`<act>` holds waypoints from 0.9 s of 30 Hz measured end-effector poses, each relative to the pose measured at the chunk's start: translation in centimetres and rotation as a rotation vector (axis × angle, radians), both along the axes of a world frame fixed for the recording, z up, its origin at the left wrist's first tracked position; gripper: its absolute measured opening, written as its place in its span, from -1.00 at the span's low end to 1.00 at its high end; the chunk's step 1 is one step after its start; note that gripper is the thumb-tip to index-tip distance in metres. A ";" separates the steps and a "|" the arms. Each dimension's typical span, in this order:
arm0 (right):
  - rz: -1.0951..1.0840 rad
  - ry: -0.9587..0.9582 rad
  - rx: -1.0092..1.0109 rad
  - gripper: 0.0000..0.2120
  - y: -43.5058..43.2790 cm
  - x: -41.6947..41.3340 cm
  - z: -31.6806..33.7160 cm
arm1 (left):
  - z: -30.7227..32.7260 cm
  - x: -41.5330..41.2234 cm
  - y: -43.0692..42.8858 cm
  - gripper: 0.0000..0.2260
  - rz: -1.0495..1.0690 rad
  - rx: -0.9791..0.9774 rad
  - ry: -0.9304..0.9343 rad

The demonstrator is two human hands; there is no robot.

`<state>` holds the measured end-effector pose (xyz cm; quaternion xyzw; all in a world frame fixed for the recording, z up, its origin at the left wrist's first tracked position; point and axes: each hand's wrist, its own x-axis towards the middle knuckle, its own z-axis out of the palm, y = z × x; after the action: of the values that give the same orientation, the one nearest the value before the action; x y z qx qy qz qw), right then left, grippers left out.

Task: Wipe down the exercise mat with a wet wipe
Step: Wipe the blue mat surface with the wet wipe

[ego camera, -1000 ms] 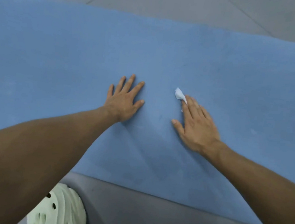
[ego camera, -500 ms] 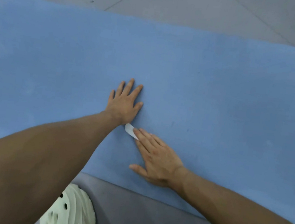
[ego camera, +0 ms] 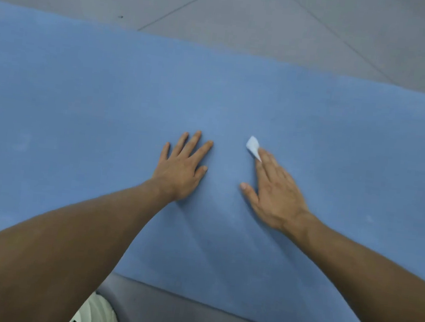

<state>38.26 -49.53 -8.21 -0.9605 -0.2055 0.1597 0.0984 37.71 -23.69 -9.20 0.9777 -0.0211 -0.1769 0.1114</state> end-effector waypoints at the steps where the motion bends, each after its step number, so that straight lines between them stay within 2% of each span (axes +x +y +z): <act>1: 0.046 0.005 0.013 -0.23 0.6 -1.2 0.0 | -0.1 0.1 -0.4 -0.47 -0.040 -0.011 -0.010; 4: 0.180 0.013 0.040 -0.25 2.0 -4.8 -0.3 | -0.6 0.9 -2.0 -0.49 -0.095 -0.043 -0.025; 7: 0.184 0.004 0.017 -0.27 1.6 -6.1 -0.7 | -1.1 1.7 -3.7 -0.50 -0.068 -0.051 -0.026; 11: -0.052 -0.046 -0.008 -0.28 -2.3 -3.5 -0.3 | -1.8 2.4 -5.0 -0.49 -0.033 -0.034 -0.058; 15: -0.373 -0.036 -0.062 -0.28 -8.3 -0.8 -0.5 | -2.3 2.1 -5.5 -0.48 -0.021 -0.001 -0.127; 17: -0.457 -0.016 -0.079 -0.28 -10.5 -0.6 -0.4 | -2.4 2.1 -5.6 -0.46 -0.018 -0.005 -0.149; 22: -0.382 0.008 0.023 -0.27 -8.5 -3.2 0.0 | -2.6 3.4 -6.5 -0.39 -0.062 -0.018 -0.175; 27: -0.177 -0.004 0.056 -0.25 -4.6 -7.0 -0.2 | -2.4 5.5 -8.5 -0.42 -0.179 -0.022 -0.195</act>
<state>31.28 -54.14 -8.37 -0.9721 -0.1243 0.1428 0.1387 43.17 -32.19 -11.63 0.9831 -0.1211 -0.0901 0.1032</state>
